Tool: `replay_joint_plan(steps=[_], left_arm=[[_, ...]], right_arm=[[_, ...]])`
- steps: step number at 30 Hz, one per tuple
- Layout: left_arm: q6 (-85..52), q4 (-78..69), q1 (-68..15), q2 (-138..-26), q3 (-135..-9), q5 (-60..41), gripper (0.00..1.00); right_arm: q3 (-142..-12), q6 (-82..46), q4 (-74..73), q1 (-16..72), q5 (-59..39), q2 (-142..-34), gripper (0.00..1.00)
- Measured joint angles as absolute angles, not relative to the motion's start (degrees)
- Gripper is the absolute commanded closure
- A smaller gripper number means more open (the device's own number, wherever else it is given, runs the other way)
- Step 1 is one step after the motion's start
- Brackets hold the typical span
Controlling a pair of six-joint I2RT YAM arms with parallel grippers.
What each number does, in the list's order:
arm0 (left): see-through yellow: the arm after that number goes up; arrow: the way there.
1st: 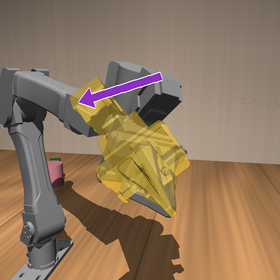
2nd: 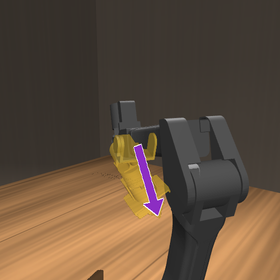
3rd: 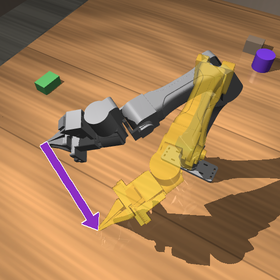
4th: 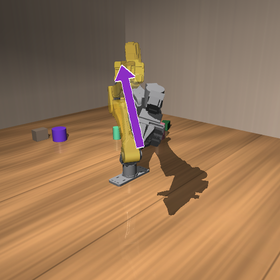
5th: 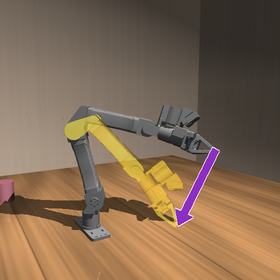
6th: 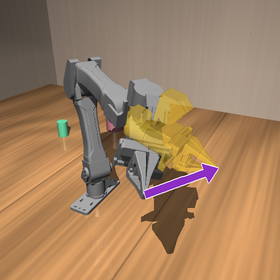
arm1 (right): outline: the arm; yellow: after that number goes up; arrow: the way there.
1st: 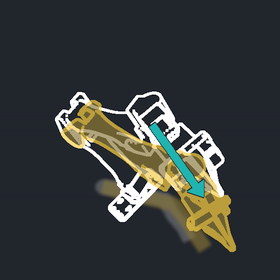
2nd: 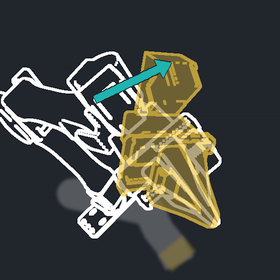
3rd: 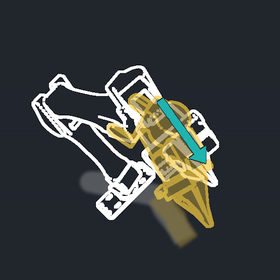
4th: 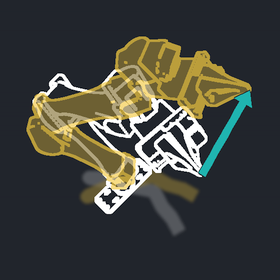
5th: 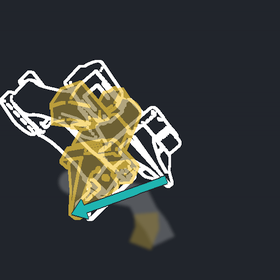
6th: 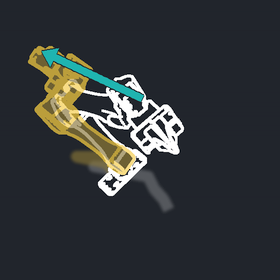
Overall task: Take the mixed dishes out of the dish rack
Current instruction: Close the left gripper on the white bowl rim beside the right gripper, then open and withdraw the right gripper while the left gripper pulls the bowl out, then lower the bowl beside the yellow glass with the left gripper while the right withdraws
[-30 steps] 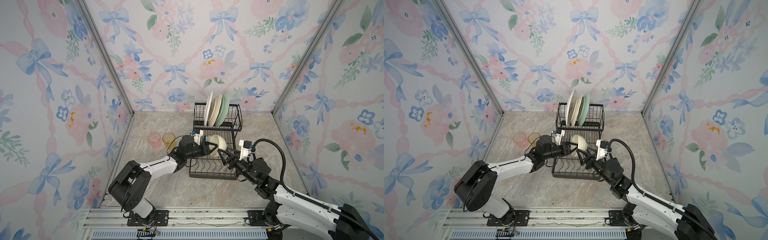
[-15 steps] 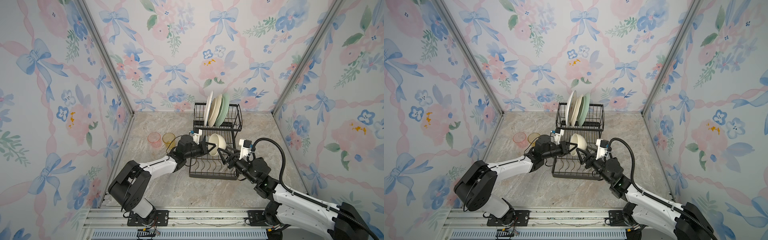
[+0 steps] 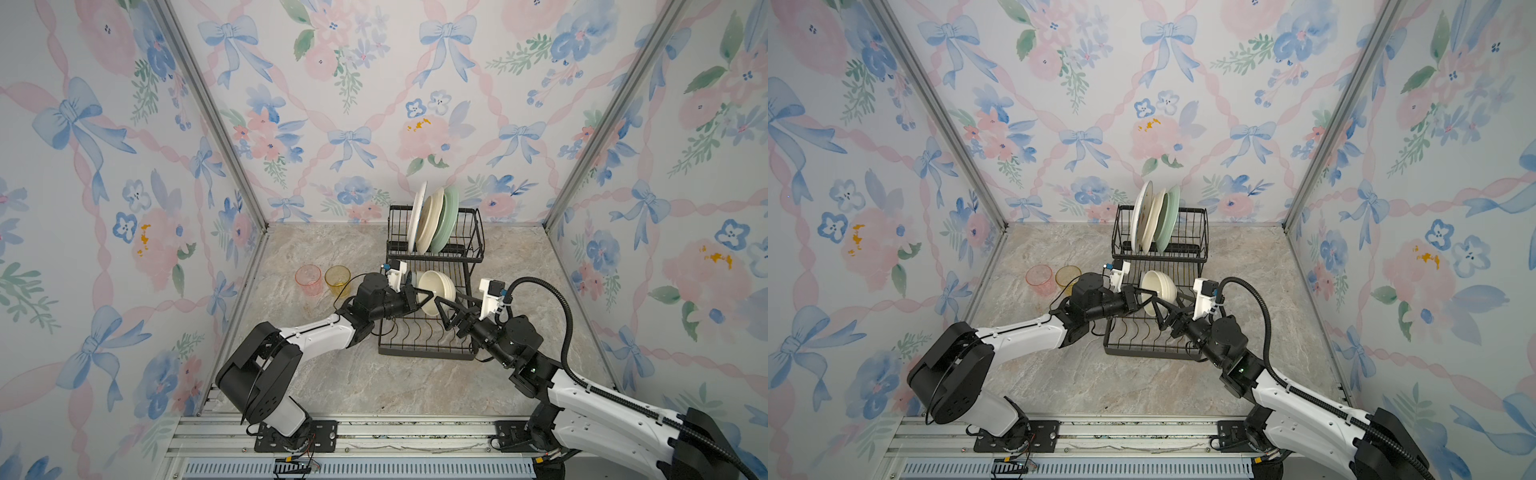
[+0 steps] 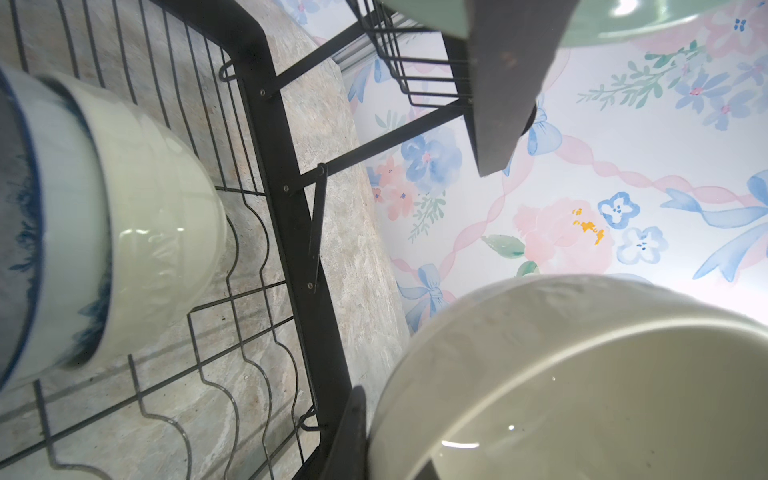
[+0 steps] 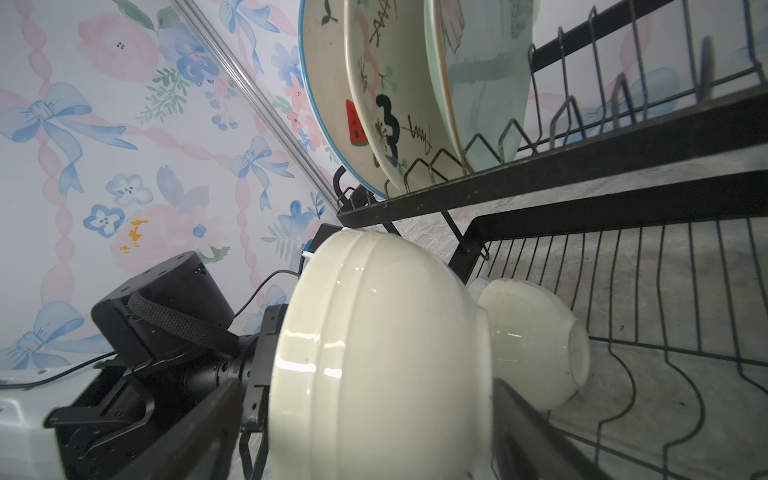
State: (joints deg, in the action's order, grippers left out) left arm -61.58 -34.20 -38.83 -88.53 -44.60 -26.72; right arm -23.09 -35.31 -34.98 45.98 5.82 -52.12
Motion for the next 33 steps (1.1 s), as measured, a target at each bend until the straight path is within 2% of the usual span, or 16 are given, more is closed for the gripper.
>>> replay_joint_plan(steps=[1, 12, 22, 33], left_arm=[[-61.56, -34.15, -38.96, -88.2, -44.31, -26.48, 1.0], [-59.77, -32.08, -39.09, -82.37, -40.64, -24.97, 1.0], [-52.4, -15.97, -38.02, -72.07, -40.23, -16.19, 1.0], [-45.21, 2.5, -33.61, -60.9, -42.15, -7.49, 1.0]], right_arm=[[-23.35, -34.92, -34.33, 46.22, 5.78, -51.86, 0.01], [-28.23, -28.71, -23.66, 51.72, 11.22, -49.17, 0.03], [-36.03, -20.62, -13.37, 58.83, 19.33, -48.31, 0.03], [-36.32, -18.83, -10.41, 59.86, 21.28, -47.05, 0.03]])
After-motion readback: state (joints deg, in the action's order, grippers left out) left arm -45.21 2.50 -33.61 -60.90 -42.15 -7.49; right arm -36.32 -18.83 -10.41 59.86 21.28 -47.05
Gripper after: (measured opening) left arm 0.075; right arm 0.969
